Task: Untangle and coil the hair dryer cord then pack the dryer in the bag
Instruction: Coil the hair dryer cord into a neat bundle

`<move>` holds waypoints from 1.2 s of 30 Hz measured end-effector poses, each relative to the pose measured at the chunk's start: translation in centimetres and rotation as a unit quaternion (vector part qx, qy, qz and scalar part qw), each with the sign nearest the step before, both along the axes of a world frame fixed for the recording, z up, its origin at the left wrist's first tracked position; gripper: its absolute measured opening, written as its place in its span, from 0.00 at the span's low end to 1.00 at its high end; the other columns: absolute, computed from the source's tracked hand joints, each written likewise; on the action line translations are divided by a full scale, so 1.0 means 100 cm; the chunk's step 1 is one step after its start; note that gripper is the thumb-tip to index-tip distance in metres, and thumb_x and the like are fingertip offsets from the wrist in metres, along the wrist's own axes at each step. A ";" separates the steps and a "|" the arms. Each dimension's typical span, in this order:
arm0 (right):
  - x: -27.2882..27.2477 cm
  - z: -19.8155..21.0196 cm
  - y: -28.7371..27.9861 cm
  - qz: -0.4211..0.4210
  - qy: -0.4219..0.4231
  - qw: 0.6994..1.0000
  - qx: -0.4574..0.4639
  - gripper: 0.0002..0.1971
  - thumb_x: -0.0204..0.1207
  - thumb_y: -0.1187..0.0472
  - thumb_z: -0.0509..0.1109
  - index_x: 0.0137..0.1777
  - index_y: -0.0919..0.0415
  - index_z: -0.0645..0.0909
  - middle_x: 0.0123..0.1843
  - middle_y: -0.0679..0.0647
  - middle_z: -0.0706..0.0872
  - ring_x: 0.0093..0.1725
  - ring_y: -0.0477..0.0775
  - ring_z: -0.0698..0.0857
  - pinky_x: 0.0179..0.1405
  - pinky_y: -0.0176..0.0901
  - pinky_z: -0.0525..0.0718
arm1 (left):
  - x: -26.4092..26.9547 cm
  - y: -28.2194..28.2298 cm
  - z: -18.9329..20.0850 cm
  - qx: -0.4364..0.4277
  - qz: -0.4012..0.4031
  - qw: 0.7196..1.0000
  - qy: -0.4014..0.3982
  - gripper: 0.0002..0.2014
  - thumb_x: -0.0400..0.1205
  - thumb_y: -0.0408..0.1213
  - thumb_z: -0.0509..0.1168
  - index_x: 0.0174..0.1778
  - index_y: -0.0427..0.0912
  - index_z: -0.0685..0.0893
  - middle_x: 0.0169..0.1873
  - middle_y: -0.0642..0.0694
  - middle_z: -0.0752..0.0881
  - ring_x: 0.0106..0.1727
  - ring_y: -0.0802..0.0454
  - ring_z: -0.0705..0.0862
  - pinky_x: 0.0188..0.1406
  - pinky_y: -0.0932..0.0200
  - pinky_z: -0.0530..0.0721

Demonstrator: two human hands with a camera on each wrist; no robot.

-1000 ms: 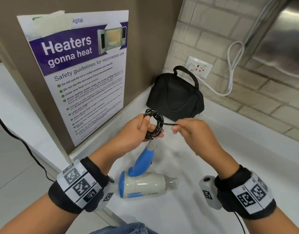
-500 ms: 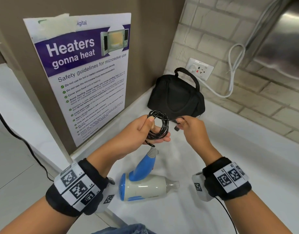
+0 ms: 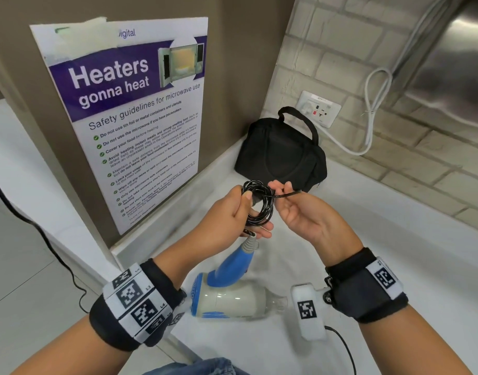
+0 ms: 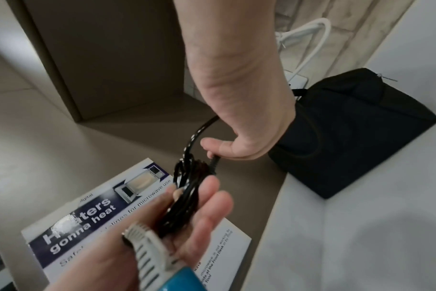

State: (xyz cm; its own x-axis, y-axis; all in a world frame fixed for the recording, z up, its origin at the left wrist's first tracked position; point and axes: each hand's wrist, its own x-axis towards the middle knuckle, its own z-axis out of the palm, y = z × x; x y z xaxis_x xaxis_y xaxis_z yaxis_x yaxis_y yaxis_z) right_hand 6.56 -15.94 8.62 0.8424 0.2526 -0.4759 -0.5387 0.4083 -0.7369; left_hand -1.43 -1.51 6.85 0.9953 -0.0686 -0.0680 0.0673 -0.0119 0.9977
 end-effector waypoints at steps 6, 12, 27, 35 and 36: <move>-0.002 -0.006 -0.001 0.091 -0.022 0.995 -0.022 0.19 0.81 0.45 0.57 0.52 0.59 0.80 0.47 0.57 0.92 0.47 0.61 0.90 0.42 0.56 0.88 | 0.001 0.003 -0.002 0.013 -0.005 1.000 -0.016 0.17 0.88 0.43 0.46 0.60 0.33 0.70 0.41 0.36 0.90 0.40 0.40 0.92 0.49 0.45 0.90; -0.009 -0.009 0.007 0.170 -0.103 0.978 -0.059 0.12 0.83 0.65 0.61 0.59 0.73 0.79 0.39 0.60 0.87 0.32 0.49 0.86 0.31 0.38 0.86 | 0.004 0.005 -0.008 0.050 0.013 0.998 -0.035 0.18 0.87 0.48 0.48 0.59 0.38 0.73 0.47 0.34 0.88 0.44 0.42 0.91 0.48 0.40 0.89; -0.015 -0.004 0.002 0.235 -0.198 0.951 -0.029 0.20 0.80 0.59 0.65 0.69 0.68 0.75 0.52 0.63 0.84 0.45 0.54 0.86 0.48 0.46 0.83 | 0.002 0.007 0.001 0.026 0.019 0.999 -0.008 0.17 0.88 0.43 0.45 0.60 0.33 0.69 0.38 0.34 0.90 0.38 0.42 0.92 0.48 0.45 0.90; -0.014 -0.008 0.004 0.176 -0.274 0.937 -0.126 0.21 0.74 0.57 0.71 0.62 0.70 0.77 0.45 0.58 0.87 0.42 0.51 0.86 0.50 0.48 0.83 | 0.002 0.003 0.003 0.048 0.011 0.999 -0.022 0.16 0.88 0.42 0.45 0.61 0.33 0.69 0.37 0.35 0.90 0.36 0.42 0.92 0.47 0.43 0.90; -0.013 -0.008 0.002 0.196 -0.259 0.941 -0.098 0.24 0.75 0.55 0.69 0.64 0.73 0.75 0.47 0.59 0.86 0.41 0.50 0.86 0.49 0.46 0.83 | 0.001 0.004 0.003 0.038 0.007 0.999 -0.023 0.16 0.88 0.42 0.45 0.61 0.33 0.69 0.37 0.35 0.90 0.36 0.41 0.92 0.46 0.44 0.90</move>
State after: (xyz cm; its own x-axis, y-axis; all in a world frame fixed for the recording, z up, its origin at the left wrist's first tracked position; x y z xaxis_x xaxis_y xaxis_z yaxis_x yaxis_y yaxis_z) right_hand 5.25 -15.75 7.84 0.8348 0.5419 -0.0976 -0.1680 0.0820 -0.9824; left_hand -1.31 -1.10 7.17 0.9984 -0.0502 -0.0273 0.0229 -0.0873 0.9959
